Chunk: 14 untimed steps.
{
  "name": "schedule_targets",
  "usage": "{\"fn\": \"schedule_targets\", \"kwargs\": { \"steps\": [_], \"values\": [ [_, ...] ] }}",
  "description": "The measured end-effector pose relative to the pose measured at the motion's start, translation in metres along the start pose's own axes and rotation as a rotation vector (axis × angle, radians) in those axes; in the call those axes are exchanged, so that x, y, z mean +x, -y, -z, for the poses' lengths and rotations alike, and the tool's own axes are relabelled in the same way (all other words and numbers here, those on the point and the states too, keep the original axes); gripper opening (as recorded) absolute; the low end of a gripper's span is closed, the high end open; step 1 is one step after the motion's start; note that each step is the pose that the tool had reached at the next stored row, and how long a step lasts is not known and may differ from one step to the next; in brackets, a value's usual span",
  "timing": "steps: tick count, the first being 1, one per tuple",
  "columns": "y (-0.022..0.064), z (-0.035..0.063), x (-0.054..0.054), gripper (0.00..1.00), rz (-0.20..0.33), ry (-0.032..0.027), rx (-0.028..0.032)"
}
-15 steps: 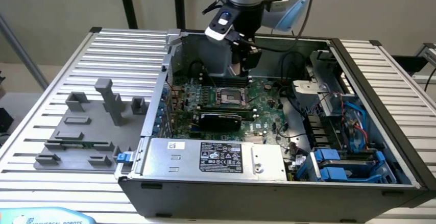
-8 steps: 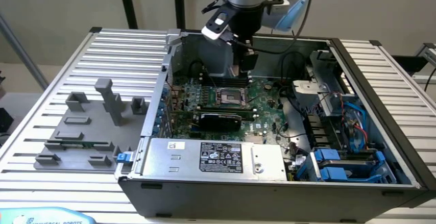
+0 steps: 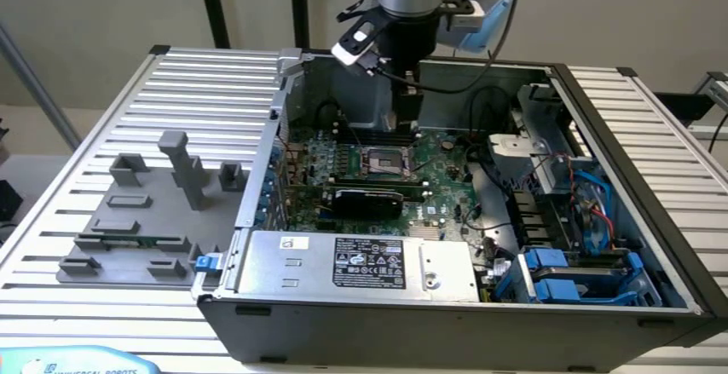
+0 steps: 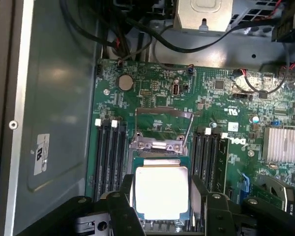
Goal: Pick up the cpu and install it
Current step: 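Place the cpu into insertion slot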
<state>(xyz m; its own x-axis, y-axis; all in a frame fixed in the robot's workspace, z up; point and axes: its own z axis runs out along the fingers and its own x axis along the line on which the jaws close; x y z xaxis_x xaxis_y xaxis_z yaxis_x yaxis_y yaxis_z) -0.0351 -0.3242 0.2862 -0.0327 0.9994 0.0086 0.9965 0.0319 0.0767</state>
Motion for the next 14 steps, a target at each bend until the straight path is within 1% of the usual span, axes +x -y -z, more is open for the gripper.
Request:
{"fn": "schedule_targets", "kwargs": {
  "steps": [5, 7, 9, 11, 14],
  "values": [
    [0.0004, -0.0052, 0.0, 0.55, -0.082, 0.0062, -0.0007],
    [0.0009, -0.0077, 0.0, 0.55, -0.101, 0.0076, -0.0008],
    [0.0023, -0.0103, 0.0, 0.55, -0.108, 0.0084, -0.0007],
    [0.0048, -0.0127, -0.002, 0.55, -0.109, 0.0087, 0.0025],
    [0.0084, -0.0162, -0.005, 0.55, -0.109, 0.0086, 0.01]
  ]
}}
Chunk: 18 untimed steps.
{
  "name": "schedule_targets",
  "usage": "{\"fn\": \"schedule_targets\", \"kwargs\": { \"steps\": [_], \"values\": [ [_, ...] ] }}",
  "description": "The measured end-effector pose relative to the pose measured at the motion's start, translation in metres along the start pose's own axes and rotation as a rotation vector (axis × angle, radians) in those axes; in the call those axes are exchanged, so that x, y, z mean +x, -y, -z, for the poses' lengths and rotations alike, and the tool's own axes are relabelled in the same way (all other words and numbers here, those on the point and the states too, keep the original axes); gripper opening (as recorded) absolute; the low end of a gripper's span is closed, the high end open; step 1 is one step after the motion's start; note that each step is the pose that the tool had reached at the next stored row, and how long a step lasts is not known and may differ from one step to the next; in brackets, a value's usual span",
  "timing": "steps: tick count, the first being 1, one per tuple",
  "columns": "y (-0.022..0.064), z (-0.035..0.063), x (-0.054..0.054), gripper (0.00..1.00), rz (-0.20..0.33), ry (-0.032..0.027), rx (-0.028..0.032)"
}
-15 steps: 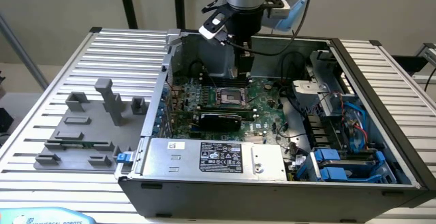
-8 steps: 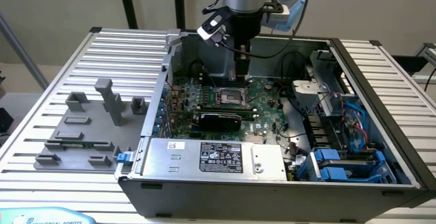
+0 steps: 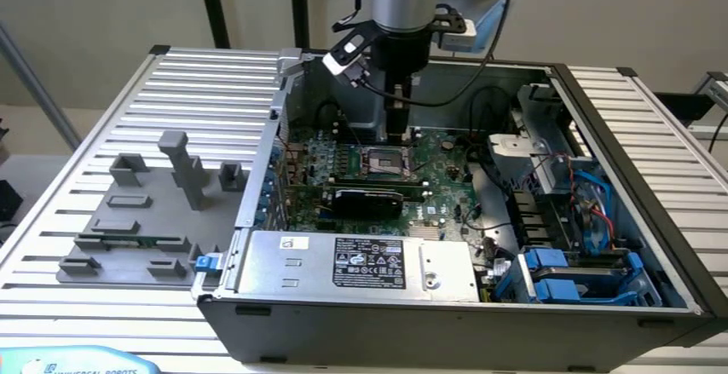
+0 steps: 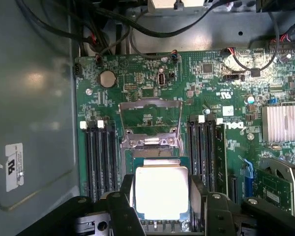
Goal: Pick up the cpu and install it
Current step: 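Place the cpu into insertion slot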
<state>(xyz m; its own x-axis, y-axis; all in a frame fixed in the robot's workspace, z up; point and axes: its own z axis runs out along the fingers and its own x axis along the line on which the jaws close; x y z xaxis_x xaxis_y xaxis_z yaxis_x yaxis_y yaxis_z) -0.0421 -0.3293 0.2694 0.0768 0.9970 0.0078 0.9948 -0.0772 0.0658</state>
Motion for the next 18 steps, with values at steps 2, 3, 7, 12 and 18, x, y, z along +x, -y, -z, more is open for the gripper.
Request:
{"fn": "schedule_targets", "kwargs": {
  "steps": [2, 3, 7, 12, 18],
  "values": [
    [0.0008, -0.0024, 0.0, 0.55, 0.0, 0.0005, 0.0053],
    [0.001, -0.0038, -0.001, 0.55, 0.0, 0.0006, 0.0074],
    [0.0017, -0.0096, -0.001, 0.55, 0.001, 0.0008, 0.0105],
    [0.0027, -0.0184, -0.001, 0.55, 0.002, 0.0007, 0.0107],
    [0.0065, -0.0292, -0.001, 0.55, 0.003, 0.0005, 0.0093]
  ]
}}
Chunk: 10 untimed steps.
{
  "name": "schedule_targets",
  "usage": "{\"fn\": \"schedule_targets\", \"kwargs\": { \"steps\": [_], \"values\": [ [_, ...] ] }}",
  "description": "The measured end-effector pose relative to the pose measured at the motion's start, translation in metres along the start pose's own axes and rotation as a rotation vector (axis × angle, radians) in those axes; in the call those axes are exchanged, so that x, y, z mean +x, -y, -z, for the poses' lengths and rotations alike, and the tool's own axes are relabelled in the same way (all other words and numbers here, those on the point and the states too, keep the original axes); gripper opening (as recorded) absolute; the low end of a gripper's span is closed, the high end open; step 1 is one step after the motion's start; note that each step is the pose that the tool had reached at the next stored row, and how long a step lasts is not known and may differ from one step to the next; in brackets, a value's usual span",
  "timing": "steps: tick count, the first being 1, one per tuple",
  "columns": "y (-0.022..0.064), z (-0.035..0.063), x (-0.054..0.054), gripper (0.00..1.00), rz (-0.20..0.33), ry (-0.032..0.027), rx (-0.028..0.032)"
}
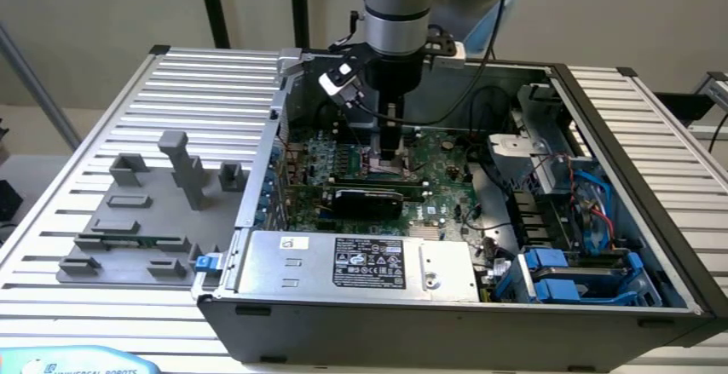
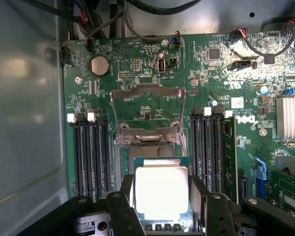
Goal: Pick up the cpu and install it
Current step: 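Place the cpu into insertion slot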
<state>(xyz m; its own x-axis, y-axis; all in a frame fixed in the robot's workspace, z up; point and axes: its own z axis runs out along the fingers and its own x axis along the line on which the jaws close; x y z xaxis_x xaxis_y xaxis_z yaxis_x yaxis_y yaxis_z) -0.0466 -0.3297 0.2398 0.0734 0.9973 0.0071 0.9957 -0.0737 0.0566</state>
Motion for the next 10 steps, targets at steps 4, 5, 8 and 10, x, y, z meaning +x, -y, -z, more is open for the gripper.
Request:
{"fn": "schedule_targets", "kwargs": {
  "steps": [4, 5, 8, 10],
  "values": [
    [0.0007, -0.0072, 0.0, 0.55, 0.0, -0.0001, 0.0],
    [0.0008, -0.0089, 0.0, 0.55, 0.0, -0.0001, 0.0],
    [0.0011, -0.0141, 0.0, 0.55, 0.001, -0.0003, 0.0],
    [0.0013, -0.0163, 0.0, 0.55, 0.004, -0.0005, 0.0]
  ]
}}
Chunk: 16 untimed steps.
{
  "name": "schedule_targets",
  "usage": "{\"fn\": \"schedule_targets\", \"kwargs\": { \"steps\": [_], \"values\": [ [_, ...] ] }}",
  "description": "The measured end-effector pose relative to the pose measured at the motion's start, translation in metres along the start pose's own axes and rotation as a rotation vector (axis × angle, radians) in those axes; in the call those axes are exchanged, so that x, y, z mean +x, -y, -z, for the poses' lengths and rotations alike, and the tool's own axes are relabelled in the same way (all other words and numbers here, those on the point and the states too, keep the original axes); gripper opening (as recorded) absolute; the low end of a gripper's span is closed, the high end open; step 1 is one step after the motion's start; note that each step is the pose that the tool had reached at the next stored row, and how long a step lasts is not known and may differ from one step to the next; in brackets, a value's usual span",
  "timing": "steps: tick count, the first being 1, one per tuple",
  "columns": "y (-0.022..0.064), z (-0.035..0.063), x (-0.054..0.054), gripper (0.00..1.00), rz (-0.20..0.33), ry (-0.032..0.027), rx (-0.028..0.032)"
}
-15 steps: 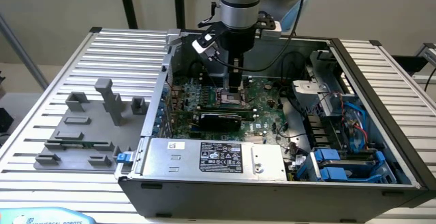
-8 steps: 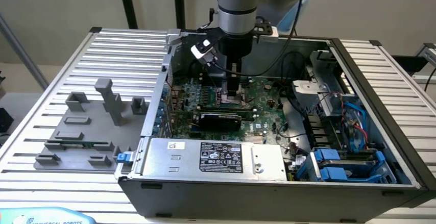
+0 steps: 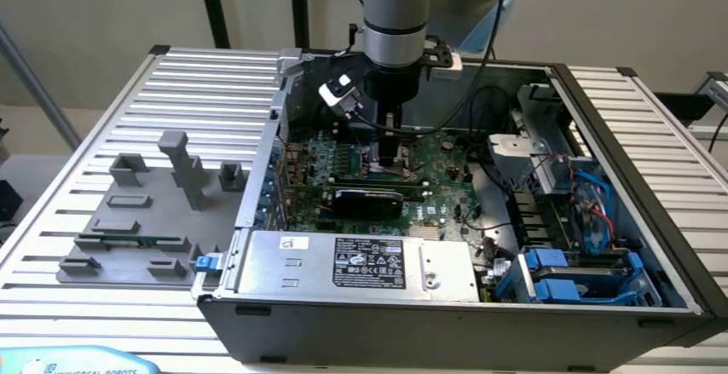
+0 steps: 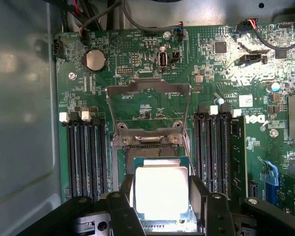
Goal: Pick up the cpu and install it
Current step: 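Place the cpu into insertion slot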
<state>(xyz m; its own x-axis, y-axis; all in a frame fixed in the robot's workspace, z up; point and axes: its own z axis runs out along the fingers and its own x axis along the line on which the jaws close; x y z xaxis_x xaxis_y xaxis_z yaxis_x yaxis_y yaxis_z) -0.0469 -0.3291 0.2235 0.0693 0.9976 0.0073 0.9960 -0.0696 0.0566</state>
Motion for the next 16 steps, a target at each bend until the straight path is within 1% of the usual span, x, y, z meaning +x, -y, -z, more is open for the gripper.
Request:
{"fn": "schedule_targets", "kwargs": {
  "steps": [7, 16],
  "values": [
    [-0.0001, -0.0041, 0.002, 0.55, 0.039, -0.0021, 0.0002],
    [-0.0011, -0.0069, 0.0036, 0.55, 0.043, -0.0022, 0.0004]
  ]
}}
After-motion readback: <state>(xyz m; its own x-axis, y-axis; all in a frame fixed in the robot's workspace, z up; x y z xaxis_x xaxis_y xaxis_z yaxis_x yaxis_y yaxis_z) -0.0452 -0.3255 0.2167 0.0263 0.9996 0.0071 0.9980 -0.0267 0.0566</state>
